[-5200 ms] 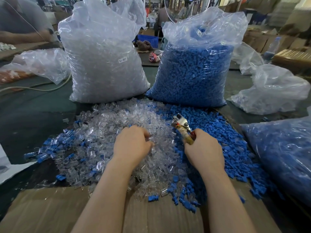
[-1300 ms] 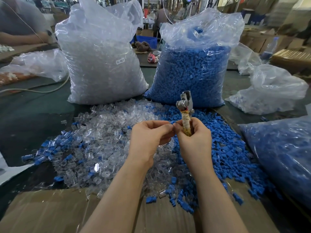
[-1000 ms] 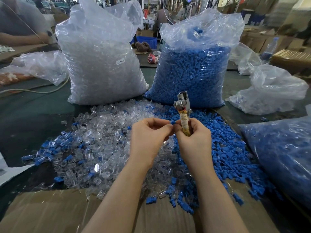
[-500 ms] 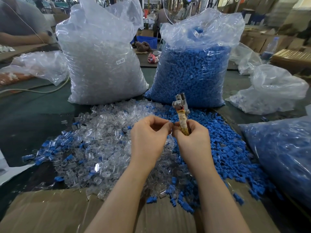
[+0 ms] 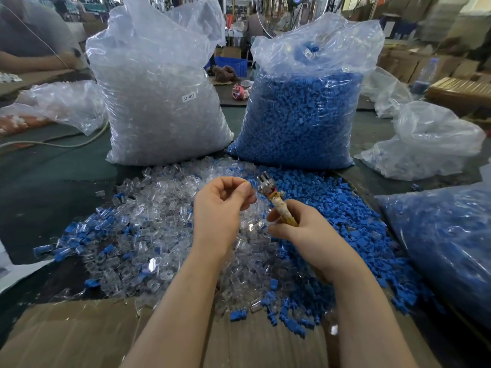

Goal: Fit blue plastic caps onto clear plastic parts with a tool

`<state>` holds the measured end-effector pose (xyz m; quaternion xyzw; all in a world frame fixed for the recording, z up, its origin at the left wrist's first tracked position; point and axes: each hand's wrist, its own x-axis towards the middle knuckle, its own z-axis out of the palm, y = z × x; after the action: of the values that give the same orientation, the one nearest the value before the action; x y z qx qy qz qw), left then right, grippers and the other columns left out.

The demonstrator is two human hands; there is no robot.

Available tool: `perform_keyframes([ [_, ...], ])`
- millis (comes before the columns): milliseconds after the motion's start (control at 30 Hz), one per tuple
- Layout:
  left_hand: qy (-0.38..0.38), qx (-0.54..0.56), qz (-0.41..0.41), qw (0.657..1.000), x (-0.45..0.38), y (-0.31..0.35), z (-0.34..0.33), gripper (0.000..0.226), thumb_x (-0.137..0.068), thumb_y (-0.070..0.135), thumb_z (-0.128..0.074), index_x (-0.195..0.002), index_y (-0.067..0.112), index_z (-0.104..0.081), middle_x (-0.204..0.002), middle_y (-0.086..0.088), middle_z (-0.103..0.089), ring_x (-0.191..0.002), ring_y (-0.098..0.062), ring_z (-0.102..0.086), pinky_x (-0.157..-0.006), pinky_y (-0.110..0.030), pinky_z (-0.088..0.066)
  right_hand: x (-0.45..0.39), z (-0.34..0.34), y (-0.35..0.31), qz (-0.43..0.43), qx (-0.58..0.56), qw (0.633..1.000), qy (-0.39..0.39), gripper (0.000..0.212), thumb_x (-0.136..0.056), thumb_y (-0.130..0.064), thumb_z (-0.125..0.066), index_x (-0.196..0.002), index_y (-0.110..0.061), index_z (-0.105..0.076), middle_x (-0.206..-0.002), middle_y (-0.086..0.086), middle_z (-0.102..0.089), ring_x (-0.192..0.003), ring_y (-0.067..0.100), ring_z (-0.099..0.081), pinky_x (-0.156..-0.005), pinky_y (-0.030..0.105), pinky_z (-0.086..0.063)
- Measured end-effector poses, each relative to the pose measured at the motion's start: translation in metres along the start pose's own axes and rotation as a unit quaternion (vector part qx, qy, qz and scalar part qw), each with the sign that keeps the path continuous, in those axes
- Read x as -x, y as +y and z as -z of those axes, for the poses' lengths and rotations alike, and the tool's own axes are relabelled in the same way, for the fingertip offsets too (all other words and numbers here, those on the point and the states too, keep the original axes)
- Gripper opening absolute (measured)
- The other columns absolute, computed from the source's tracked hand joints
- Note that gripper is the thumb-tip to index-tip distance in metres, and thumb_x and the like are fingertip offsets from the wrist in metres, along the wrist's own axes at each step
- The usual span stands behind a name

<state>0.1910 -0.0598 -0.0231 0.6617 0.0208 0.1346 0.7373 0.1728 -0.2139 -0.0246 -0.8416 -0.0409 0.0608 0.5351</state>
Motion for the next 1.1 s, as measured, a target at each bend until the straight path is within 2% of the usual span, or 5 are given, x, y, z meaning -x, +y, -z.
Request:
perform_keyframes([
  [167,-0.014,0.016,0.001,1.0,-0.001,0.0,0.003,0.012,-0.091,0.001,-0.064,-0.085,0.011,-0.067,-0.07,0.004,-0.071,-0.064,-0.006,-0.067,-0.063,-0.016,-0.054,0.001,-0.002,-0.003,0.017,0.036,0.999,-0.022,0.011,-0.088,-0.02,-0.068,-0.096,-0.017,-0.06,-0.092,0.009,-0.063,-0.078,0.023,-0.057,-0.082,0.047,-0.05],
  [433,-0.036,0.036,0.012,0.999,-0.002,0.0,0.009,0.004,-0.089,0.002,-0.067,-0.089,0.006,-0.068,-0.078,-0.006,-0.071,-0.068,-0.01,-0.068,-0.065,-0.018,-0.054,0.0,-0.002,0.002,0.032,0.096,0.995,-0.017,0.008,-0.083,-0.012,-0.059,-0.09,-0.015,-0.055,-0.056,-0.009,-0.043,-0.046,0.007,-0.034,-0.052,0.029,-0.031],
  [833,-0.029,0.033,0.049,0.998,-0.003,-0.001,0.009,0.004,-0.089,0.003,-0.067,-0.089,0.007,-0.068,-0.078,-0.006,-0.072,-0.067,-0.009,-0.068,-0.062,-0.017,-0.054,-0.001,-0.007,0.001,0.04,0.138,0.99,0.001,0.006,-0.081,-0.014,-0.054,-0.082,-0.019,-0.053,-0.062,-0.004,-0.048,-0.054,0.016,-0.04,-0.053,0.033,-0.033],
  [967,0.032,0.124,0.102,0.987,-0.005,0.0,0.014,0.005,-0.088,0.005,-0.067,-0.091,0.008,-0.069,-0.08,-0.004,-0.076,-0.072,-0.011,-0.072,-0.063,-0.018,-0.057,-0.003,-0.008,0.003,0.03,0.136,0.99,0.025,0.005,-0.081,-0.018,-0.056,-0.083,-0.022,-0.055,-0.064,-0.005,-0.054,-0.054,0.015,-0.044,-0.052,0.03,-0.034],
  [1100,0.198,0.329,0.147,0.911,-0.017,0.011,0.041,0.007,-0.087,0.008,-0.067,-0.094,0.006,-0.067,-0.083,-0.007,-0.076,-0.072,-0.012,-0.074,-0.062,-0.019,-0.058,-0.006,-0.002,0.005,0.005,0.139,0.987,0.085,0.008,-0.086,-0.019,-0.056,-0.082,-0.026,-0.054,-0.064,-0.007,-0.055,-0.054,0.012,-0.046,-0.05,0.028,-0.033],
])
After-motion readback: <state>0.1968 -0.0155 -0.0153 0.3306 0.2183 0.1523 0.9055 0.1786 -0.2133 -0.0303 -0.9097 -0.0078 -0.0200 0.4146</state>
